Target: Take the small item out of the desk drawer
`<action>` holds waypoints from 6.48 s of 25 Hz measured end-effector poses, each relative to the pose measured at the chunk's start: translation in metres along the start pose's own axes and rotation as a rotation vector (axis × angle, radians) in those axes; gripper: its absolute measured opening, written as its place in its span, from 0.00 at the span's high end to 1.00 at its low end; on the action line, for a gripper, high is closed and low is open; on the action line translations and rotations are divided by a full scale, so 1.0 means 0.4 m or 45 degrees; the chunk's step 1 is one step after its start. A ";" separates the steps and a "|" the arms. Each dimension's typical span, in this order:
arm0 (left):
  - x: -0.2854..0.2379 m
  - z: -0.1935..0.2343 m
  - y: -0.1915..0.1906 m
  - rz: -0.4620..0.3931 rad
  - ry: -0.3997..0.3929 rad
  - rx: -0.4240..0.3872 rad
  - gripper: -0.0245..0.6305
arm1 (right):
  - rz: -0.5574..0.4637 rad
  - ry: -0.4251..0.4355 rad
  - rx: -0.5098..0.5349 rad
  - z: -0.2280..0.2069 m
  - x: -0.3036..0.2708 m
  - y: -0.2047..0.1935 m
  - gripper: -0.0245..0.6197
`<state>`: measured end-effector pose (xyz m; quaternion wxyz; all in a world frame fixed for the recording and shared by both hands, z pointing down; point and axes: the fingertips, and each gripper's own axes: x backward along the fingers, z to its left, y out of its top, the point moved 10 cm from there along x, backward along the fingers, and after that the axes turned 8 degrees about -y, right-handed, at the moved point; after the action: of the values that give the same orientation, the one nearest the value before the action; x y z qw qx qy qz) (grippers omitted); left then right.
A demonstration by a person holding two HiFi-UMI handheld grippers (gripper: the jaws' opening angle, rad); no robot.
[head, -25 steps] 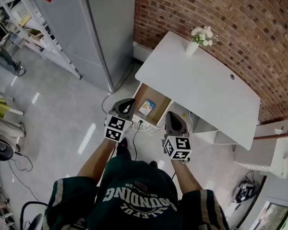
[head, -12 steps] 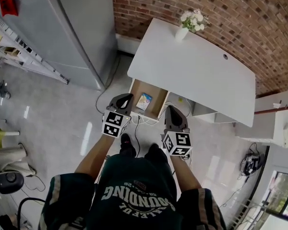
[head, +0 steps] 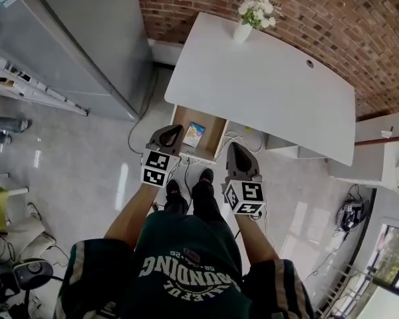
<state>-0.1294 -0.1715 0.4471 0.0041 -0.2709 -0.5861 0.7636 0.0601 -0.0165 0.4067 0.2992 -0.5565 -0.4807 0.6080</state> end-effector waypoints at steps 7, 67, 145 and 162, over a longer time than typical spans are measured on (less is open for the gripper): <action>-0.049 -0.013 -0.028 0.045 -0.017 0.014 0.93 | 0.035 0.010 0.012 -0.034 -0.030 -0.022 0.92; -0.687 0.093 -0.659 0.807 0.137 0.237 0.31 | 0.547 0.078 -0.105 -0.158 -0.289 -0.464 0.92; -0.193 0.009 -0.149 0.285 0.063 -0.045 0.35 | 0.180 -0.027 0.029 -0.036 -0.129 -0.140 0.92; -0.003 0.016 0.133 -0.013 0.076 -0.231 0.35 | -0.143 -0.054 0.090 0.006 -0.071 0.098 0.93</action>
<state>-0.1146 -0.1941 0.4009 0.0010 -0.2898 -0.6539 0.6989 0.0702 -0.0568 0.3814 0.3420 -0.5047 -0.4956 0.6186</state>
